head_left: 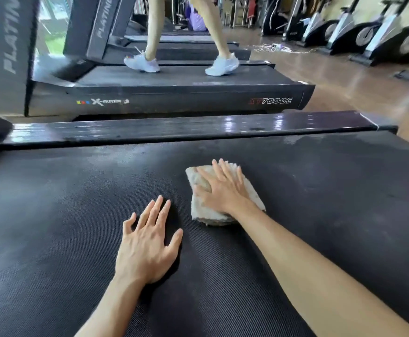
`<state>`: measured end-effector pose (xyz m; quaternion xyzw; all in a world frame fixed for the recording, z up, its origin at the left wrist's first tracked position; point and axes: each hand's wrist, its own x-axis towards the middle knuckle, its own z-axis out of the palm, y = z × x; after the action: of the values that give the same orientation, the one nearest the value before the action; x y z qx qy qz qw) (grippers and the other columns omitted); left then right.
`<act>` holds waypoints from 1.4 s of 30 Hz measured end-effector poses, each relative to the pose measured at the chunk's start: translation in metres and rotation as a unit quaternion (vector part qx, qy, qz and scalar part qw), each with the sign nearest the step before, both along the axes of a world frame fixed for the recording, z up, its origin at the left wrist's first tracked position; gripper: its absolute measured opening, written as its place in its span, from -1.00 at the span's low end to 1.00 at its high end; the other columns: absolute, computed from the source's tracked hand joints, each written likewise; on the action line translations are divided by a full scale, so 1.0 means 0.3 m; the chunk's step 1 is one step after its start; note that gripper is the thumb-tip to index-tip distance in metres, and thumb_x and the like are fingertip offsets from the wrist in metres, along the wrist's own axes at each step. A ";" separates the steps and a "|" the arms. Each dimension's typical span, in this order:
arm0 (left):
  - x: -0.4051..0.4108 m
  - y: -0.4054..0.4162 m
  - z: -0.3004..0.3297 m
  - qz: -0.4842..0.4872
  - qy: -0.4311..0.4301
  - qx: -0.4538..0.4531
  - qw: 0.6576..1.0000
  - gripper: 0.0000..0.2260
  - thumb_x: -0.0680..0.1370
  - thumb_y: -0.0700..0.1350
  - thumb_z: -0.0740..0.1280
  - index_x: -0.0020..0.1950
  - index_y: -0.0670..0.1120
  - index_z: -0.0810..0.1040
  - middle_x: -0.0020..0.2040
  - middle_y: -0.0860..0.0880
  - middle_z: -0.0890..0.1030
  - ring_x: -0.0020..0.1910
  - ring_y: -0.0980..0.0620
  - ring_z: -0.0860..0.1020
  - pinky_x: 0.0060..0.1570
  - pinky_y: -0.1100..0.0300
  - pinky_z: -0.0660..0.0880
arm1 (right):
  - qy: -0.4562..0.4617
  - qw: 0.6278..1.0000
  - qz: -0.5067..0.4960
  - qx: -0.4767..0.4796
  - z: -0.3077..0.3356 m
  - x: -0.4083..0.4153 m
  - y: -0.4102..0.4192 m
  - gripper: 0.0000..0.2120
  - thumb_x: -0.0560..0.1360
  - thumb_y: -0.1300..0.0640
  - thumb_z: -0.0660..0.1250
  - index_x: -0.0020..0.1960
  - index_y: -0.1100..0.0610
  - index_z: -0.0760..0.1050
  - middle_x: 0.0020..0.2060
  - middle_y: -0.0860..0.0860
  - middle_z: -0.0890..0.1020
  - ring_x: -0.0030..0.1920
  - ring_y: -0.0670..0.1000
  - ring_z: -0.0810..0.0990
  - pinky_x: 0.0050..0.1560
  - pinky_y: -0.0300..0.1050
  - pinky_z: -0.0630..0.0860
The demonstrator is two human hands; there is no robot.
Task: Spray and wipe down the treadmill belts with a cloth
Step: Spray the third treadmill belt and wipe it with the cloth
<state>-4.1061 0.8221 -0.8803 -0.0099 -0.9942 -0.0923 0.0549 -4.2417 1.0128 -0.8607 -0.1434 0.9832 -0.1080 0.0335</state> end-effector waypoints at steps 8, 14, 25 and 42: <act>-0.001 0.001 -0.004 -0.005 0.002 0.011 1.000 -0.24 0.51 0.36 -0.20 0.67 0.08 0.05 0.65 0.16 -0.09 0.60 0.22 -0.13 0.57 0.02 -0.07 | 0.051 0.993 0.106 -0.025 0.005 0.114 0.182 -0.43 0.64 -0.21 0.12 0.61 -0.09 0.25 0.59 -0.18 0.26 0.61 -0.04 0.07 0.61 0.22 -0.26; 0.004 0.011 0.012 -0.001 -0.003 -0.005 1.000 -0.20 0.46 0.36 -0.32 0.68 0.09 -0.10 0.65 0.16 -0.21 0.60 0.21 -0.24 0.58 0.04 -0.16 | 0.011 0.989 -0.144 0.029 0.021 -0.232 0.276 -0.44 0.70 -0.13 -0.12 0.66 -0.01 0.10 0.64 -0.03 0.21 0.63 0.06 0.10 0.59 0.34 -0.16; -0.001 0.003 -0.002 -0.006 -0.003 -0.012 1.000 -0.21 0.47 0.36 -0.29 0.68 0.08 -0.07 0.66 0.15 -0.18 0.61 0.21 -0.22 0.58 0.01 -0.12 | -0.018 0.999 0.028 0.033 0.007 -0.310 -0.269 -0.37 0.67 -0.22 -0.04 0.68 -0.02 0.07 0.68 0.04 0.03 0.67 0.08 -0.06 0.60 0.27 -0.28; 0.001 0.010 0.008 0.002 -0.002 0.001 1.000 -0.20 0.46 0.35 -0.28 0.68 0.09 -0.06 0.66 0.15 -0.17 0.62 0.20 -0.18 0.58 0.01 -0.13 | 0.037 0.994 -0.075 0.071 -0.015 -0.345 0.092 -0.42 0.46 -0.13 -0.08 0.45 -0.26 0.33 0.46 0.03 0.44 0.44 0.28 0.34 0.46 0.46 0.09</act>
<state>-4.1058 0.8250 -0.8778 -0.0078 -0.9942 -0.0931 0.0526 -4.3451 1.0404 -0.8651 -0.0702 0.9969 -0.0344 -0.0009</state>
